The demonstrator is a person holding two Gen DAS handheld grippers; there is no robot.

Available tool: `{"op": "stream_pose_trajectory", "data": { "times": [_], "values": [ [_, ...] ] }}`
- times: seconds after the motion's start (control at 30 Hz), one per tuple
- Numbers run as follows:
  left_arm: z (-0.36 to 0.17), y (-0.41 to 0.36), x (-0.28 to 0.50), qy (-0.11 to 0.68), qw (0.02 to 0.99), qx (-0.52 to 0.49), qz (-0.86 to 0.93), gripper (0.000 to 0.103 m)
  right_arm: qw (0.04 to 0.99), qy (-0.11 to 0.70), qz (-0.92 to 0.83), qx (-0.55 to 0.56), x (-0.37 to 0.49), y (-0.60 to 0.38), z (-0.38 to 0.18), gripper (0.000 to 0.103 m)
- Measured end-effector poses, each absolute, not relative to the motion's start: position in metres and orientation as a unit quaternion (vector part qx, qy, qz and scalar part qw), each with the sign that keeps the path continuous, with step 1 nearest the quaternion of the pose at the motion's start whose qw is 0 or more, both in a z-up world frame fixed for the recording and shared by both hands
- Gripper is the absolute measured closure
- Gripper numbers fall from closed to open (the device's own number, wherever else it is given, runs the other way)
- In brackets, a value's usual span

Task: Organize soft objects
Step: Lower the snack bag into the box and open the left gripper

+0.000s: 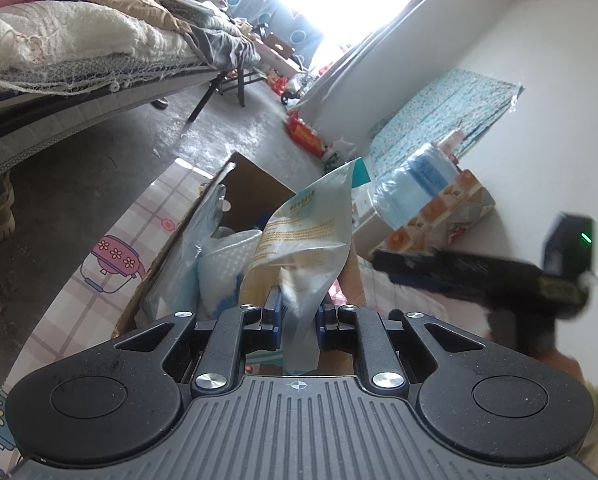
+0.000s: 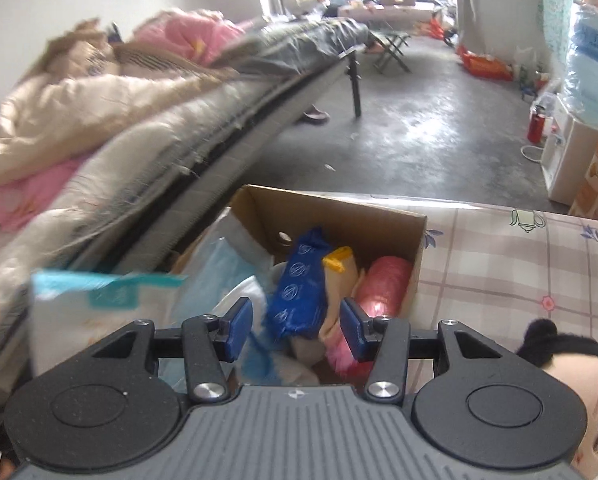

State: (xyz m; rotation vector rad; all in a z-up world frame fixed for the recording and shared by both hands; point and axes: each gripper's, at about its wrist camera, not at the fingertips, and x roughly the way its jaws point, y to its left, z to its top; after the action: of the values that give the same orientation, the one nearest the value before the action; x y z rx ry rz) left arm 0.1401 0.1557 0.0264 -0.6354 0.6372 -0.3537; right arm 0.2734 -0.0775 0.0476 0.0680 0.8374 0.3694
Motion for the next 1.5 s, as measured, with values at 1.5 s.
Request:
{"op": "stream_pose_trajectory", "data": {
  "times": [1.5],
  "values": [
    [-0.010, 0.061, 0.216, 0.550, 0.785, -0.242, -0.152, 0.089, 0.923, 0.277, 0.174, 0.202, 0.081, -0.277, 0.008, 0.045]
  ]
}}
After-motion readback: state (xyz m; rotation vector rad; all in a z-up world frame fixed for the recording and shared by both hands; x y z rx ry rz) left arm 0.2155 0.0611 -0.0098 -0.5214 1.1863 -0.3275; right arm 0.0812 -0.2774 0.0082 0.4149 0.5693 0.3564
